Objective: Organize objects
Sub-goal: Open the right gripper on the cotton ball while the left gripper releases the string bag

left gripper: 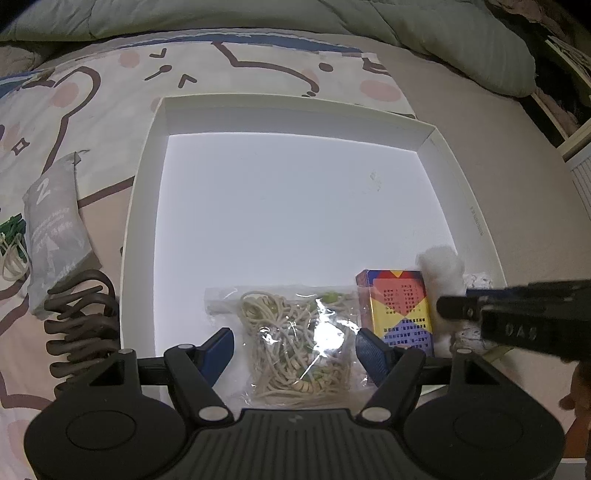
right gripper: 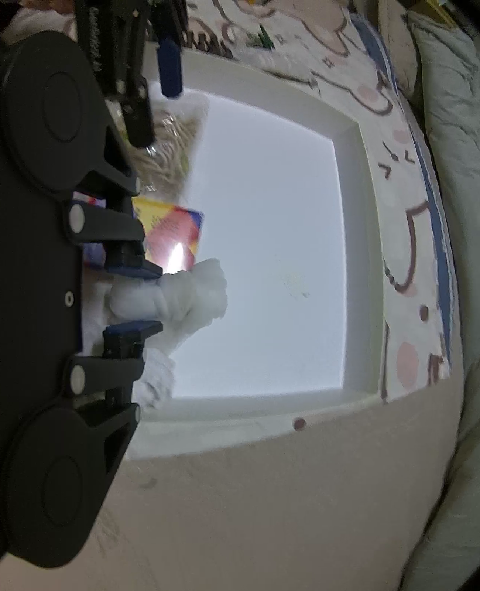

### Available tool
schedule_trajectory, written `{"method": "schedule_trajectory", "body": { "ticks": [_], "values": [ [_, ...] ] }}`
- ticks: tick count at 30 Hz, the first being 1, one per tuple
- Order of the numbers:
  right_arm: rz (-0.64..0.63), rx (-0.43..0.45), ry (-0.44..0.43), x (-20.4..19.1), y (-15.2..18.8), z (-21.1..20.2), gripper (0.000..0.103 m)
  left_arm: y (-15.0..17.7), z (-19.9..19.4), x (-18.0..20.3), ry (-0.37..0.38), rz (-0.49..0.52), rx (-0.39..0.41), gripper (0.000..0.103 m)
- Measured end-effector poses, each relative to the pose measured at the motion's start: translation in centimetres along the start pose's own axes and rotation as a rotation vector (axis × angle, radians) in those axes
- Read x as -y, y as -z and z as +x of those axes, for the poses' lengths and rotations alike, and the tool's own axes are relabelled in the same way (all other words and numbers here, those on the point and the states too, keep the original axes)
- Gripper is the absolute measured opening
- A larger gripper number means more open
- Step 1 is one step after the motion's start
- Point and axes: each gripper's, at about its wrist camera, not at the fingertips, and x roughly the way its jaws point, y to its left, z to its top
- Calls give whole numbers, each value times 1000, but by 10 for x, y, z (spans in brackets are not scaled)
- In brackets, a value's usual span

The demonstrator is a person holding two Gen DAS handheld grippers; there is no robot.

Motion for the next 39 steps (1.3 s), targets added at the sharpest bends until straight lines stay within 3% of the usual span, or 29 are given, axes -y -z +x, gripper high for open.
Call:
{"method": "schedule_trajectory", "body": {
  "ticks": [5, 6, 9, 11, 18, 20, 24, 27, 32, 36, 39],
  "values": [
    [15, -15, 26, -1, 3, 2, 28, -1, 0, 1, 21, -14, -11, 74],
    [21, -6, 32, -1, 3, 0, 32, -1, 0, 2, 23, -15, -11, 74],
    [41, 28, 35, 0, 3, -6, 61, -2, -4, 2, 29, -24, -7, 79],
    [38, 52, 34, 3, 5, -10, 68, -2, -6, 3, 28, -20, -2, 79],
    [76, 78, 51, 12, 8, -16, 65, 0, -14, 4, 15, -6, 12, 79],
    [74, 102, 68, 13, 10, -20, 60, 1, -16, 4, 15, -4, 14, 79],
    [85, 152, 49, 13, 9, -30, 35, 2, -20, 3, 12, 6, 24, 79],
    [65, 152, -4, 6, 7, -30, 30, 3, -22, 2, 14, 7, 22, 79],
    [-23, 112, 24, -13, 6, -19, 27, 4, -24, 2, 11, 12, 23, 79],
    [-43, 55, 118, -14, 7, -2, 24, 4, -24, 1, 12, 15, 24, 79],
    [-17, 62, 123, -8, 7, -2, 24, 4, -26, 1, 15, 19, 25, 79]
  ]
}}
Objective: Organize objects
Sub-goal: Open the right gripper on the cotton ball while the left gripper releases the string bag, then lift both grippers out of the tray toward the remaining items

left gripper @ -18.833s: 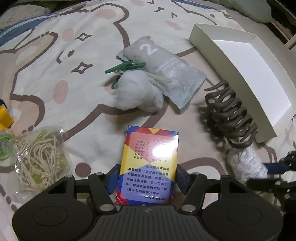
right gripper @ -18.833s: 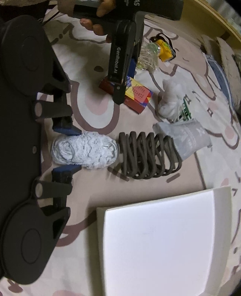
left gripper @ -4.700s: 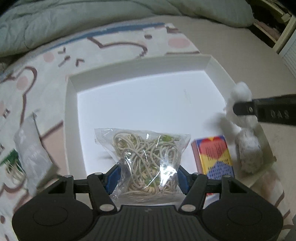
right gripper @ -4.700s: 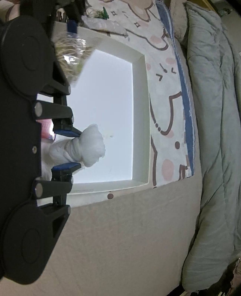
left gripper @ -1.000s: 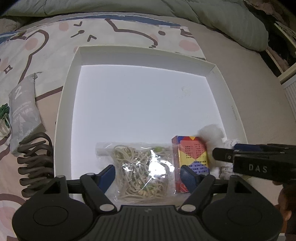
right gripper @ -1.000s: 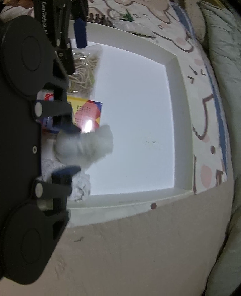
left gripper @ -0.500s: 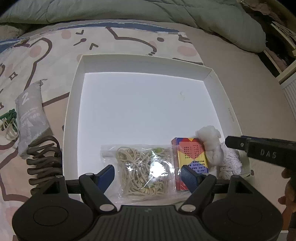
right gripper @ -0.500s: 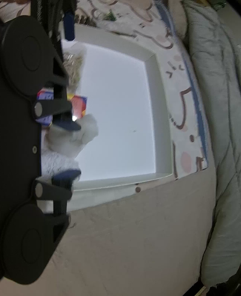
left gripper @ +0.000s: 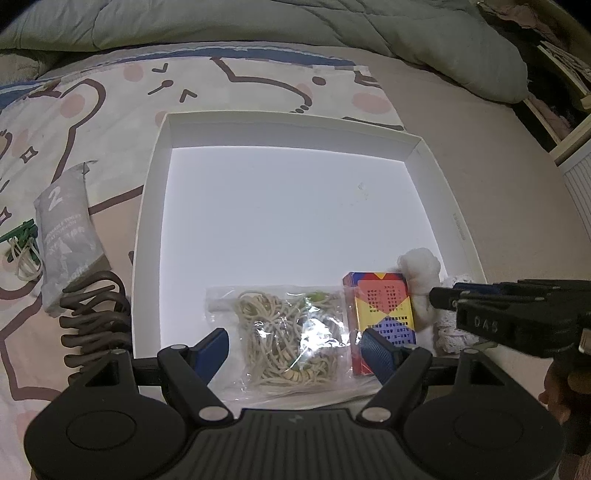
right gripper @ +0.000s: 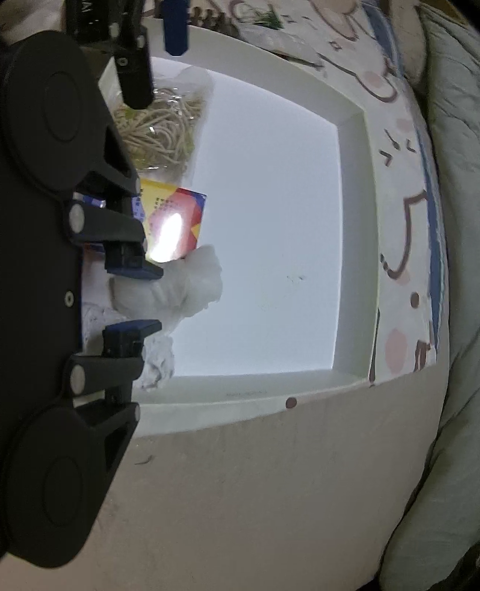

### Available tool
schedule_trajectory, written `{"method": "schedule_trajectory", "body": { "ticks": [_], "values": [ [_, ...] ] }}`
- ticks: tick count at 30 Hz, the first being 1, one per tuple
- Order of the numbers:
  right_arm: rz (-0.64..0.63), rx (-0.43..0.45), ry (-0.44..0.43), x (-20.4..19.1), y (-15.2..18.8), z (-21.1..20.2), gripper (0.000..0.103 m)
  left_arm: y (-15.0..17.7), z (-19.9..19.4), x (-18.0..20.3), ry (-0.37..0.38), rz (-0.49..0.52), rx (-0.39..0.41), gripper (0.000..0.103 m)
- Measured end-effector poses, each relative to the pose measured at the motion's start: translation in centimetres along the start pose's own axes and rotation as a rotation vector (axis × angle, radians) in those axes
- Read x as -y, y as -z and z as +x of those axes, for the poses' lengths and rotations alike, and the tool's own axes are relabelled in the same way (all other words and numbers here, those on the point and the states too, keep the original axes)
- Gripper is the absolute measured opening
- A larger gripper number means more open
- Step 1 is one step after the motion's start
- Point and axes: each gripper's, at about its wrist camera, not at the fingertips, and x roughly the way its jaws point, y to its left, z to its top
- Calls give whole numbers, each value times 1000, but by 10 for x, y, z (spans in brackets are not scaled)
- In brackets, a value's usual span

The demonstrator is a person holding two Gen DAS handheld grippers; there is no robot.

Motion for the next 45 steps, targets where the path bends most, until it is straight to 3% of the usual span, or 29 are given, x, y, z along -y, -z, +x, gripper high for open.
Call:
{"method": "schedule_trajectory", "body": {
  "ticks": [10, 14, 20, 32, 36, 38, 45],
  "values": [
    [47, 21, -30, 5, 2, -16, 25, 0, -8, 0, 2, 8, 5, 79],
    [74, 66, -42, 7, 4, -35, 29, -1, -16, -1, -2, 13, 21, 80],
    [118, 145, -48, 9, 12, -64, 35, 0, -29, -3, -18, 30, 53, 98],
    [172, 200, -16, 9, 40, -90, 56, 5, -44, -14, -30, 62, 84, 103],
    [177, 212, -5, 6, 47, -95, 71, 7, -48, -21, -32, 66, 90, 103],
    [170, 221, 3, 3, 50, -97, 72, 8, -50, -26, -34, 64, 92, 103],
    [169, 247, 41, -8, 56, -98, 93, 10, -53, -41, -42, 70, 96, 103]
  ]
}}
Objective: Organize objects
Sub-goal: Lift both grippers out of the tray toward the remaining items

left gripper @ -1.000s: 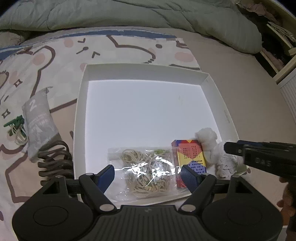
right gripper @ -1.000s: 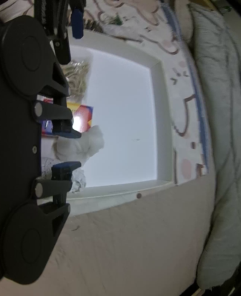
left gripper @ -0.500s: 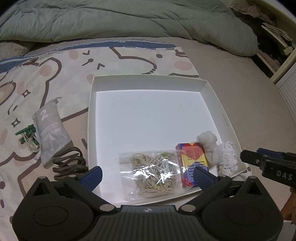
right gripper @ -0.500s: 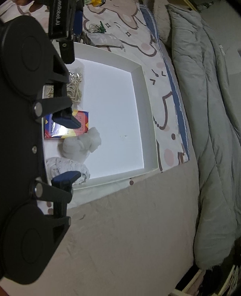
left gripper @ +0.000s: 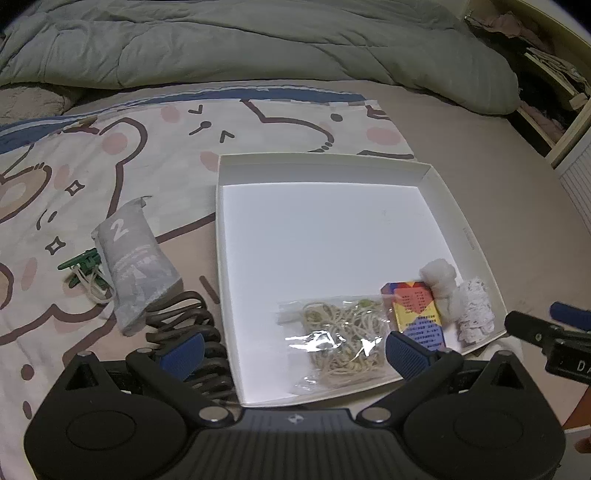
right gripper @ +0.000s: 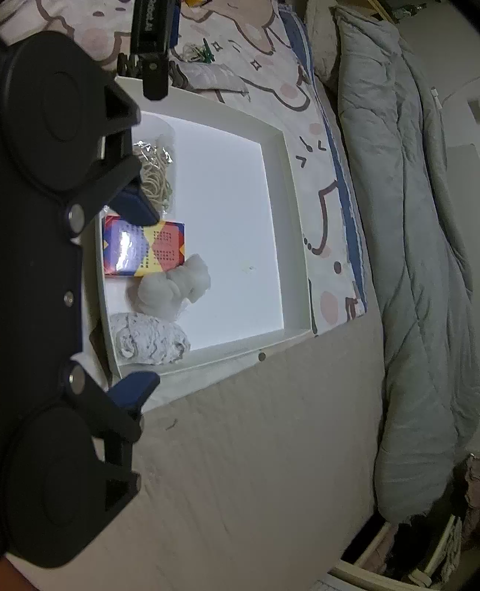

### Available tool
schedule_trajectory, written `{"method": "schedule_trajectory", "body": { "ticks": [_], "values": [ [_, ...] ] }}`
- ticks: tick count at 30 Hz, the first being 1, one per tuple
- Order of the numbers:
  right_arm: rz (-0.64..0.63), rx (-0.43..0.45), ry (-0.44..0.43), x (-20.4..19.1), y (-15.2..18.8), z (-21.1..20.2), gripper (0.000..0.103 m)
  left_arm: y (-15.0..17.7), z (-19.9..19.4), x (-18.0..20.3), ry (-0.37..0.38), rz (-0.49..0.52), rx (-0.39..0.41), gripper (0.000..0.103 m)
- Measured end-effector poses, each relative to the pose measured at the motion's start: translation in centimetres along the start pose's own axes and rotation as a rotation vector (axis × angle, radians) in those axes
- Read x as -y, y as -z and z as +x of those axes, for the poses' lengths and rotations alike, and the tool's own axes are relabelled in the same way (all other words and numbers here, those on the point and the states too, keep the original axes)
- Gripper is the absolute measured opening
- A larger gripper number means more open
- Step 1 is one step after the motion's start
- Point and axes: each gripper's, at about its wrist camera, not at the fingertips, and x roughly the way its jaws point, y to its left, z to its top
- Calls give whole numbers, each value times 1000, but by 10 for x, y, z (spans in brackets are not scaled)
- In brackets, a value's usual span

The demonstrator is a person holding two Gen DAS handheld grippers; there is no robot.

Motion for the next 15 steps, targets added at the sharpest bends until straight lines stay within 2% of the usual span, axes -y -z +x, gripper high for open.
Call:
{"method": "schedule_trajectory", "body": {
  "ticks": [4, 10, 15],
  "values": [
    [3, 25, 26, -5, 1, -1, 102, 2, -2, -8, -11, 12, 8, 103],
    [10, 26, 23, -12, -3, 2, 103, -1, -4, -26, -12, -4, 21, 103],
    [14, 22, 7, -25, -11, 10, 103, -4, -9, -48, -41, -30, 39, 103]
  ]
}}
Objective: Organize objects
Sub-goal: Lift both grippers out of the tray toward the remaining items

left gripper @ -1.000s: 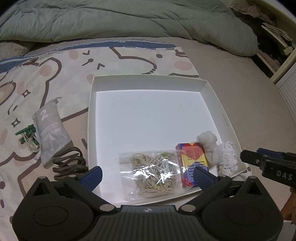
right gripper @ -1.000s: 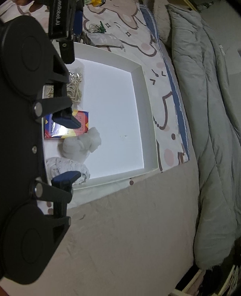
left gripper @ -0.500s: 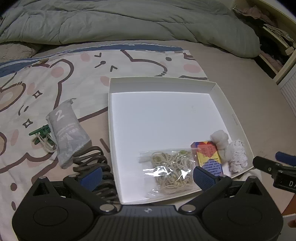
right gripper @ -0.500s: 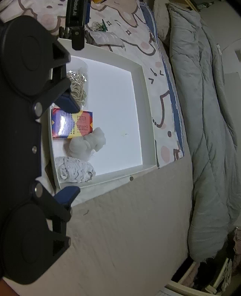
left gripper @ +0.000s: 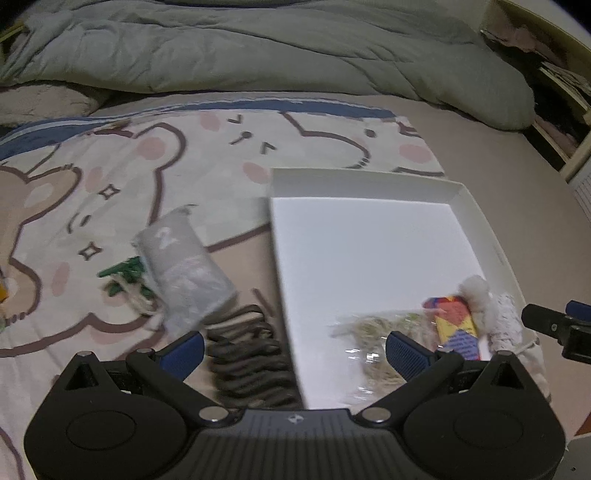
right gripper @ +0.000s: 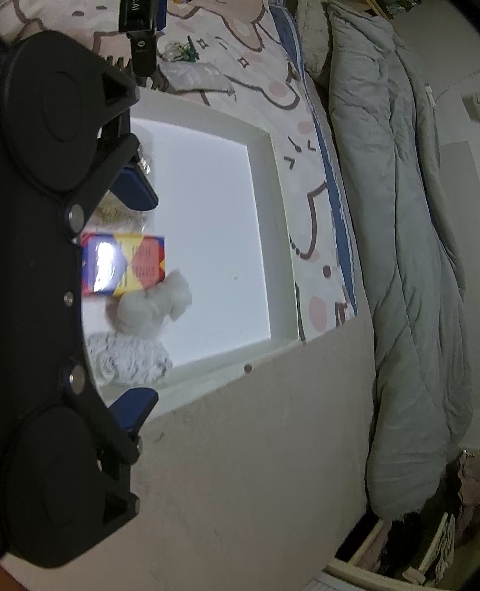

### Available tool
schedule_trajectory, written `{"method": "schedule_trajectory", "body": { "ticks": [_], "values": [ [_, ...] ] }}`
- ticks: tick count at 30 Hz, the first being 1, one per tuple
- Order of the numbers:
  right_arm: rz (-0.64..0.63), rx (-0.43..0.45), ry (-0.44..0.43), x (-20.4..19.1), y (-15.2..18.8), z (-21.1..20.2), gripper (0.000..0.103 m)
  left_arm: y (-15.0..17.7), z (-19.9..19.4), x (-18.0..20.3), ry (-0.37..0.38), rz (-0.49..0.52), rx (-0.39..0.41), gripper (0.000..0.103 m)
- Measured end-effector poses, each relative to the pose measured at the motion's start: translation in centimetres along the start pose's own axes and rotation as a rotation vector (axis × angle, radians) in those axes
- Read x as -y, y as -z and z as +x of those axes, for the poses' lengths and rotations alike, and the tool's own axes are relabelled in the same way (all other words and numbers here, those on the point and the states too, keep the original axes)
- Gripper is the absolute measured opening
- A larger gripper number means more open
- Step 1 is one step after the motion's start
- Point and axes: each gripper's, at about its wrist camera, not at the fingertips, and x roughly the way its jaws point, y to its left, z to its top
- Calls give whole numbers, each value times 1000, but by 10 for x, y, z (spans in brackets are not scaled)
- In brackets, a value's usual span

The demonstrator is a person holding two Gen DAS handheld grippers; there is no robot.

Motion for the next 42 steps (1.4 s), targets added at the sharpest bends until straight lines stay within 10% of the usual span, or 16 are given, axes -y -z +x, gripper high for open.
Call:
{"method": "schedule_trajectory", "body": {
  "ticks": [42],
  "values": [
    [-218, 63, -328, -228, -32, 26, 103, -8, -85, -248, -159, -261, 220, 103]
  ]
}}
